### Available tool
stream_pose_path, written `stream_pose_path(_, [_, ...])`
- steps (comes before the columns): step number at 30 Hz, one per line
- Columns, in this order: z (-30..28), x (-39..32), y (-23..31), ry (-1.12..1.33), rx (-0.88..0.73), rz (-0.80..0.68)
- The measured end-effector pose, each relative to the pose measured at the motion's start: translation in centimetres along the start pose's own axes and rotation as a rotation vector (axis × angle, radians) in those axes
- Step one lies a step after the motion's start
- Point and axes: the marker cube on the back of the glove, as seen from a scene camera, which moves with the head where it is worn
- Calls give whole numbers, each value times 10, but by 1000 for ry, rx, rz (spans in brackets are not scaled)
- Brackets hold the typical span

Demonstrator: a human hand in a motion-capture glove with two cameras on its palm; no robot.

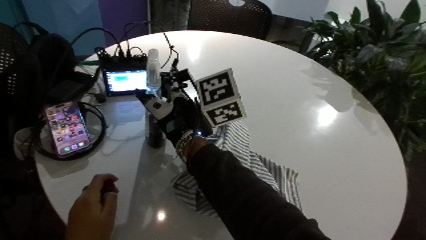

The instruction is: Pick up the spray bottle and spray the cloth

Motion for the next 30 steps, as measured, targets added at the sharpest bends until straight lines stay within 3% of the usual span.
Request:
stream_pose_path(8, [-37,-23,25,406,-56,29])
stream_pose_path(22, [-67,-66,154,639,-434,-362])
stream_pose_path(30, [-70,-81,184,804,-573,-532])
